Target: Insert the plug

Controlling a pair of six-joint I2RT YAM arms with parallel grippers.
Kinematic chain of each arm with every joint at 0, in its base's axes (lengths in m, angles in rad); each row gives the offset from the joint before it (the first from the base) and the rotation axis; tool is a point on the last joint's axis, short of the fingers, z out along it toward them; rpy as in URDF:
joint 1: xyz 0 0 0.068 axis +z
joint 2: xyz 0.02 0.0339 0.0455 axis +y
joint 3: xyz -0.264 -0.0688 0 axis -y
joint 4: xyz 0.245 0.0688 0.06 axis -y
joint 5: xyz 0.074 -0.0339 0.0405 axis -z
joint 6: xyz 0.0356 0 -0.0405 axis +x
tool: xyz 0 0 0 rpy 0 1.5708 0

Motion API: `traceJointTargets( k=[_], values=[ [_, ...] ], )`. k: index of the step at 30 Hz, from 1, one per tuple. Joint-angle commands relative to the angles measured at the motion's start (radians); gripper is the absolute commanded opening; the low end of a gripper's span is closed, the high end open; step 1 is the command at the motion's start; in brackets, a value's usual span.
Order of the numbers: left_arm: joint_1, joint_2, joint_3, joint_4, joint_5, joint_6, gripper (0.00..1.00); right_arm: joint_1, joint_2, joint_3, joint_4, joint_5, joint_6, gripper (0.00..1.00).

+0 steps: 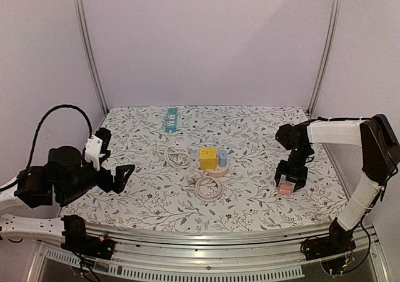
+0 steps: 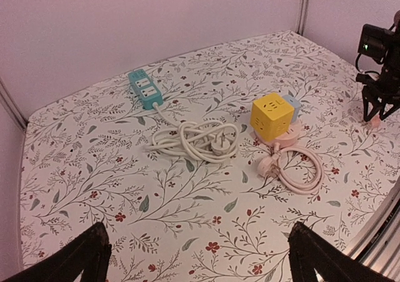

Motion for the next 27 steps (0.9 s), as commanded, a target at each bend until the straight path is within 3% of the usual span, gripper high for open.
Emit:
traceJointTargets(
  k=[1,7,16,20,27],
  values=[
    [-0.030,-0.008,-0.010,-0.007,-0.010,-0.010,0.99,-0.009,-0.039,-0.029,0.038,0.001,-0.002,0.61],
    [-0.030,-0.006,-0.011,-0.007,-0.010,-0.012,0.99,-0.011,-0.030,-0.044,0.057,0.004,-0.015,0.50],
    [-0.032,-0.009,-0.011,-0.006,-0.012,-0.010,0.99,-0.011,-0.036,0.019,0.032,0.020,-0.062,0.21],
    [-0.032,-0.017,-0.005,0.000,0.073,0.017,0.99,0.004,-0.037,0.146,-0.013,0.009,-0.105,0.14],
    [-0.031,0.082,0.123,-0.018,0.259,0.165,0.99,0.124,0.018,0.553,-0.134,-0.022,-0.176,0.13]
  ],
)
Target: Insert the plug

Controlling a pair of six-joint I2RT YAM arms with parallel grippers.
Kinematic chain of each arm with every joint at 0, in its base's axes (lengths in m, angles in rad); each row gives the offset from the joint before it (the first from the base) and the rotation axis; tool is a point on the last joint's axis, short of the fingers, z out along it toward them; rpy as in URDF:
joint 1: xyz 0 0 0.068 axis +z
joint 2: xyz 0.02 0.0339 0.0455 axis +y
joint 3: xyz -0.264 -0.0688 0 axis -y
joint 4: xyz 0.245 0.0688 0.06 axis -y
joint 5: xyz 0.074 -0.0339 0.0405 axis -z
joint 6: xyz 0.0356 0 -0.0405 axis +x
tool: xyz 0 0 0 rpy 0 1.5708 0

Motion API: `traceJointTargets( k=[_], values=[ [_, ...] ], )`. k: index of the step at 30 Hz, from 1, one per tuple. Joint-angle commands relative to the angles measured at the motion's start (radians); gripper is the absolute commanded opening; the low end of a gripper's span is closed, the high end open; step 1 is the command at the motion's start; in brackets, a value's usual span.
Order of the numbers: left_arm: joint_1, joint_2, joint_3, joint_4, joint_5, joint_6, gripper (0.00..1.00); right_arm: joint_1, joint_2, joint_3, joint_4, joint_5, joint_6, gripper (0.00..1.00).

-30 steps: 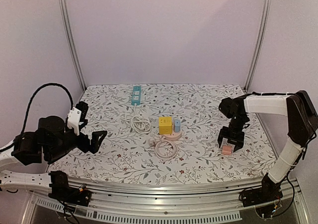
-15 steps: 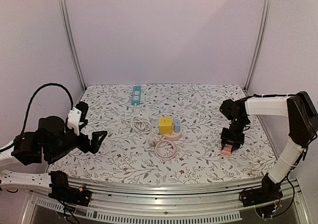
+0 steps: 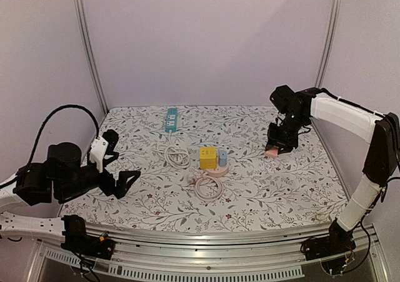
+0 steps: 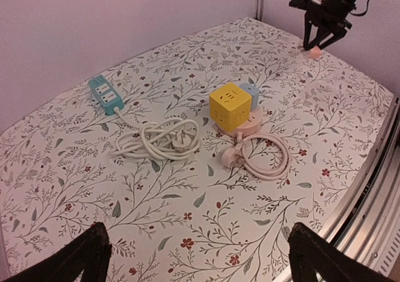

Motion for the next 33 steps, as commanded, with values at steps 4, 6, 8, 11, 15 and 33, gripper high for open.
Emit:
traceJointTargets(
  k=[4,6,8,11,15,33],
  values=[
    [-0.025,0.130,0.172,-0.015,0.112,0.205,0.99,0.146,0.091,0.391,-0.114,-0.072,-0.061,0.12],
    [-0.025,0.158,0.202,-0.014,0.111,0.268,1.00,0.173,0.120,0.470,-0.116,-0.103,-0.064,0.12],
    [-0.025,0.180,0.226,-0.015,0.109,0.334,0.99,0.190,0.148,0.523,-0.116,-0.143,-0.066,0.12],
    [-0.024,0.213,0.250,-0.007,0.101,0.432,0.99,0.206,0.200,0.592,-0.108,-0.213,-0.087,0.12],
    [-0.014,0.240,0.258,0.017,0.151,0.536,0.99,0.229,0.266,0.680,-0.104,-0.264,-0.129,0.12],
    [0.214,0.399,0.376,0.006,0.574,0.669,1.00,0.289,0.345,0.774,-0.035,-0.341,-0.151,0.12]
  ],
)
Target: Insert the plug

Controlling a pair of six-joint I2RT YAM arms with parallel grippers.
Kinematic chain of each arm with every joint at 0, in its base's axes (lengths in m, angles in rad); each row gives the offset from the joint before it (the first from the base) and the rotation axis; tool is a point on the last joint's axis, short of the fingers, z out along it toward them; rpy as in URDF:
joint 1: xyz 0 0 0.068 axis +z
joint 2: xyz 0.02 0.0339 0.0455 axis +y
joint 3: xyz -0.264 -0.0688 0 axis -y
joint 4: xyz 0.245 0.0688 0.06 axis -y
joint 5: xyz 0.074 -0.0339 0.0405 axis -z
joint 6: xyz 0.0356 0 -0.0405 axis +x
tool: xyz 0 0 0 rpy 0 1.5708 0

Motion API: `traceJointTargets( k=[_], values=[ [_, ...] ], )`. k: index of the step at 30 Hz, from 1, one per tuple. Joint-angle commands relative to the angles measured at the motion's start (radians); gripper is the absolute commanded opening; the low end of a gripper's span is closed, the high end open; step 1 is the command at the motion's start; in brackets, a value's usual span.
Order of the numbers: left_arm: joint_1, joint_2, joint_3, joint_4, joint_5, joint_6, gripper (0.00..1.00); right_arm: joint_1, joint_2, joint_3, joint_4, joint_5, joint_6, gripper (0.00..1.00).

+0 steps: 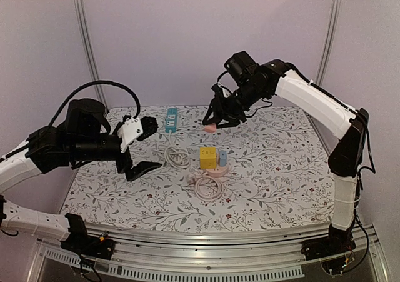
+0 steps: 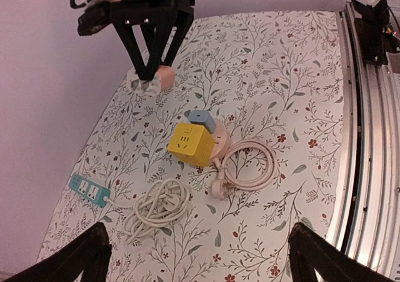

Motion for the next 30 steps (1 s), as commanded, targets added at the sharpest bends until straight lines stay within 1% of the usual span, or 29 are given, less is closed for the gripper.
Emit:
traceJointTargets(
  k=[1,3,11,17,20,23,30],
  values=[
    [0.041,0.048,0.041,0.002,0.144,0.064,0.99,0.013,0.006,0.016,0.008,-0.004,-0.024,0.12],
    [0.047,0.075,0.051,0.011,0.167,0.086,0.99,0.014,-0.001,0.010,0.009,-0.008,-0.026,0.12],
    [0.063,0.199,0.112,0.103,0.175,0.136,0.99,0.043,-0.028,-0.029,0.025,-0.045,-0.049,0.12],
    [0.085,0.317,0.162,0.169,0.187,0.168,0.95,0.055,-0.061,-0.076,0.041,-0.053,-0.045,0.12],
    [0.092,0.372,0.190,0.185,0.181,0.178,0.89,0.057,-0.074,-0.079,0.049,-0.056,-0.034,0.12],
    [0.095,0.415,0.212,0.202,0.177,0.184,0.86,0.055,-0.080,-0.083,0.048,-0.061,-0.031,0.13],
    [0.096,0.469,0.229,0.268,0.161,0.173,0.75,0.057,-0.087,-0.089,0.052,-0.087,-0.032,0.13]
  ],
)
